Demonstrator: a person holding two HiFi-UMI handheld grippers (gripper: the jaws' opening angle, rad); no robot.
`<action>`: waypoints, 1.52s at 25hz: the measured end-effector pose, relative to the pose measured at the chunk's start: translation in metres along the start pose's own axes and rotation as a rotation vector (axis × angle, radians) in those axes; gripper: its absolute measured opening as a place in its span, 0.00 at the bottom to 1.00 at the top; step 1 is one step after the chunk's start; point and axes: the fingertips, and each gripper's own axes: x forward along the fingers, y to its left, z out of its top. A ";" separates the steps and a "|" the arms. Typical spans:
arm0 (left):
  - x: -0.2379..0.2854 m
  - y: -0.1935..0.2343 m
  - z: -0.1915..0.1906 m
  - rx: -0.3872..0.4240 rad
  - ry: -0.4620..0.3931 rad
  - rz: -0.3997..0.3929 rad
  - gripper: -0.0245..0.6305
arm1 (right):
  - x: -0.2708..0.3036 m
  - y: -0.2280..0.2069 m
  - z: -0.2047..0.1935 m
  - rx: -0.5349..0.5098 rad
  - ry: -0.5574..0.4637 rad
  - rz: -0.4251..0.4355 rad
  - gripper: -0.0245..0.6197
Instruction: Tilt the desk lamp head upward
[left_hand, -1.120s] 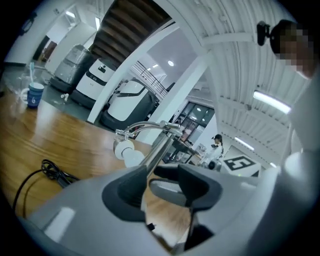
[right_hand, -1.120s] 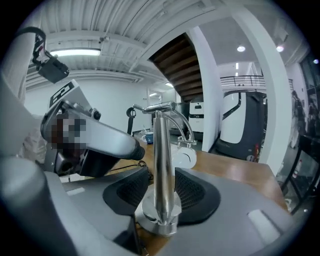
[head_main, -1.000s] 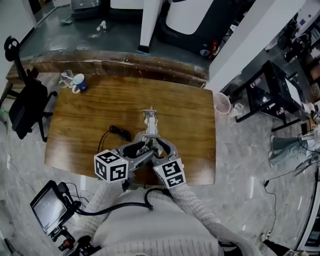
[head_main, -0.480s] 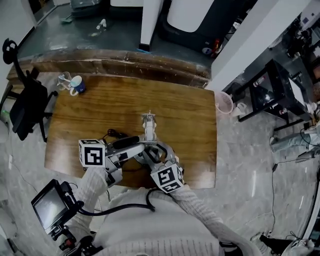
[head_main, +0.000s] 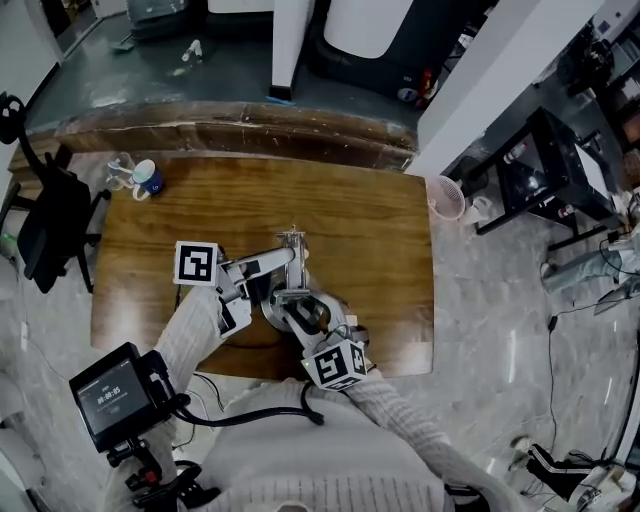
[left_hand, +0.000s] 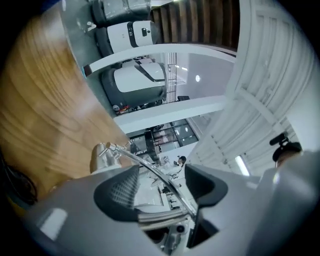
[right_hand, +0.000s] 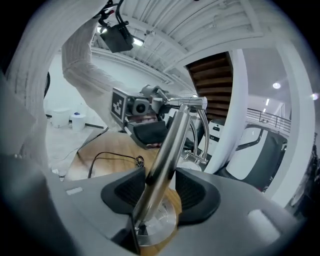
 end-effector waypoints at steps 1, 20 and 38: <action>0.005 0.004 0.000 -0.013 0.014 -0.001 0.46 | 0.000 0.000 0.000 -0.003 -0.006 0.000 0.33; 0.037 0.023 0.001 -0.140 0.068 -0.082 0.39 | -0.004 0.003 -0.002 0.074 -0.054 0.020 0.30; 0.032 -0.016 0.032 0.399 0.034 0.014 0.33 | 0.007 -0.004 -0.006 0.225 0.008 0.011 0.26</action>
